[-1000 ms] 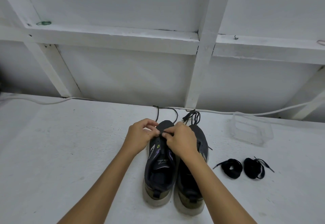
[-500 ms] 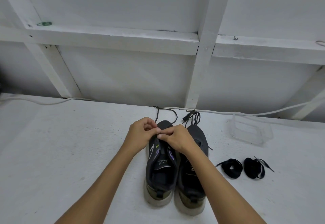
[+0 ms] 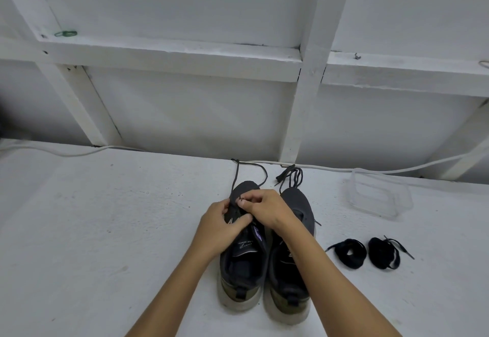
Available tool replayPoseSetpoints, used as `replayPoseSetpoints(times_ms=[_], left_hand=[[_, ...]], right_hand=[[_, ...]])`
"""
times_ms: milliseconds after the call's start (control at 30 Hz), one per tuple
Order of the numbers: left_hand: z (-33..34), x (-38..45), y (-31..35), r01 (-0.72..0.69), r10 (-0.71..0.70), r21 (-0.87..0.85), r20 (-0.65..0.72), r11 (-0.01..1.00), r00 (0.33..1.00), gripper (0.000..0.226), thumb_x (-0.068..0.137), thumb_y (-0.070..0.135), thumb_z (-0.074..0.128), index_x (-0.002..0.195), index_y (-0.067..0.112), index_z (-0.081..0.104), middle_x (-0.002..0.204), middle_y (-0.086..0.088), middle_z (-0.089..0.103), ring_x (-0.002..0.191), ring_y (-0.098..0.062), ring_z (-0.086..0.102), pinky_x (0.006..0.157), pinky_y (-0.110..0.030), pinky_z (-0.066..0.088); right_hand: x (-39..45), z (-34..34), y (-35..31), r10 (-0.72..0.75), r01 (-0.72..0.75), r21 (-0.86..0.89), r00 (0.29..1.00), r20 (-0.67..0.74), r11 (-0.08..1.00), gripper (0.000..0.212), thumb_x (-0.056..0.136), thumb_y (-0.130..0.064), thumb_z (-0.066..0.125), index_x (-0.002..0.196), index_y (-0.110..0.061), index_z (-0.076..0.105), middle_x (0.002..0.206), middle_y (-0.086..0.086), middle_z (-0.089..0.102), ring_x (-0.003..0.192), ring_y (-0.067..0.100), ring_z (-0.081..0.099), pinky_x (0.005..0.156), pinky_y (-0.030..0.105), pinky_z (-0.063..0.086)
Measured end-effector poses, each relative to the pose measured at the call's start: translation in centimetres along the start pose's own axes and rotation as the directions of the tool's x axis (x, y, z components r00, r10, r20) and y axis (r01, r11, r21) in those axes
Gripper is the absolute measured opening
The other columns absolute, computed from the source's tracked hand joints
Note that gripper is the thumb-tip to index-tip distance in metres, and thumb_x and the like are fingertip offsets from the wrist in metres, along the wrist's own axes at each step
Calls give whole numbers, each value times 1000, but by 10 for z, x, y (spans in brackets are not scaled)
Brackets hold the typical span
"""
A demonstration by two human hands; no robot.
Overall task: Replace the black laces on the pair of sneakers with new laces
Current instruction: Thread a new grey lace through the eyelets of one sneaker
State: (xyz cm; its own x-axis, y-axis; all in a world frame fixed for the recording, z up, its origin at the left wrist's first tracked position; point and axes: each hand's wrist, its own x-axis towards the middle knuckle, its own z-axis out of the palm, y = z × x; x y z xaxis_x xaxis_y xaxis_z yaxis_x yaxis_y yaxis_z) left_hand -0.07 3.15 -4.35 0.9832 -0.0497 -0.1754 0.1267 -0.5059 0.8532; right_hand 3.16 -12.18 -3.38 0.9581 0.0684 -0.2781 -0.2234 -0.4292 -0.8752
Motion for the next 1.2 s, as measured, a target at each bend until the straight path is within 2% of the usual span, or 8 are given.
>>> replayPoseSetpoints(times_ms=[133, 267, 500, 667, 800, 1033, 1100, 1200], left_hand=[[4, -4, 7, -25, 28, 102, -28, 995, 999, 16, 87, 42, 66, 95, 28, 64, 98, 9, 62, 86, 0, 58, 66, -16, 42], [3, -5, 5, -21, 24, 106, -26, 994, 999, 16, 90, 46, 63, 98, 32, 61, 102, 9, 63, 90, -5, 58, 68, -17, 42], [8, -2, 11, 18, -16, 127, -18, 992, 1000, 21, 85, 43, 66, 98, 26, 66, 99, 6, 63, 87, -7, 60, 77, -28, 53], [9, 1, 9, 65, -64, 124, -7, 990, 998, 48, 84, 44, 69, 125, 21, 61, 114, 7, 58, 100, -12, 58, 84, -26, 48], [9, 9, 12, 71, -71, 84, -14, 994, 997, 56, 69, 54, 71, 119, 31, 64, 115, 6, 61, 101, -13, 62, 90, -34, 55], [2, 20, 24, -125, 169, 329, -109, 936, 980, 72, 82, 56, 70, 146, 40, 44, 146, 9, 40, 130, -19, 35, 107, -42, 39], [-3, 22, 34, -265, 271, 191, -7, 945, 963, 58, 82, 57, 67, 136, 38, 57, 136, 14, 53, 125, -12, 45, 107, -43, 42], [-12, 21, 58, -244, 252, -63, 212, 968, 944, 51, 78, 59, 66, 121, 32, 67, 110, 19, 70, 106, 1, 63, 100, -35, 50]], right_hand=[[-4, -8, -9, -36, 44, 100, 996, -82, 994, 14, 92, -27, 73, 103, -21, 79, 97, -11, 76, 93, 2, 69, 89, 22, 53], [-14, -21, -22, -119, 143, 149, 979, -164, 978, 12, 94, -23, 70, 98, -19, 81, 87, -15, 76, 80, -7, 67, 72, 7, 46], [-31, -27, -55, -236, 283, 169, 939, -252, 944, 20, 98, -18, 64, 85, -23, 78, 89, -11, 78, 91, 4, 70, 85, 26, 50], [-36, -66, -96, -251, 385, 596, 921, -298, 705, 21, 105, -7, 47, 88, -9, 59, 79, 2, 71, 85, 20, 75, 87, 33, 60], [-33, -56, -89, -221, 310, 438, 945, -243, 844, 22, 105, -5, 49, 86, -5, 61, 73, 5, 67, 56, 12, 65, 60, 24, 58], [-30, -41, -59, -63, 191, 463, 959, -277, 865, 13, 103, -10, 56, 97, -4, 66, 84, 10, 76, 75, 16, 75, 72, 29, 62], [-31, -44, -64, -118, 251, 436, 943, -311, 864, 12, 102, -10, 57, 95, -8, 66, 87, 8, 78, 85, 17, 76, 79, 32, 61], [-34, -53, -76, -211, 310, 288, 921, -327, 906, 11, 101, -13, 60, 95, -13, 69, 88, -2, 79, 88, 1, 72, 69, 17, 54]])
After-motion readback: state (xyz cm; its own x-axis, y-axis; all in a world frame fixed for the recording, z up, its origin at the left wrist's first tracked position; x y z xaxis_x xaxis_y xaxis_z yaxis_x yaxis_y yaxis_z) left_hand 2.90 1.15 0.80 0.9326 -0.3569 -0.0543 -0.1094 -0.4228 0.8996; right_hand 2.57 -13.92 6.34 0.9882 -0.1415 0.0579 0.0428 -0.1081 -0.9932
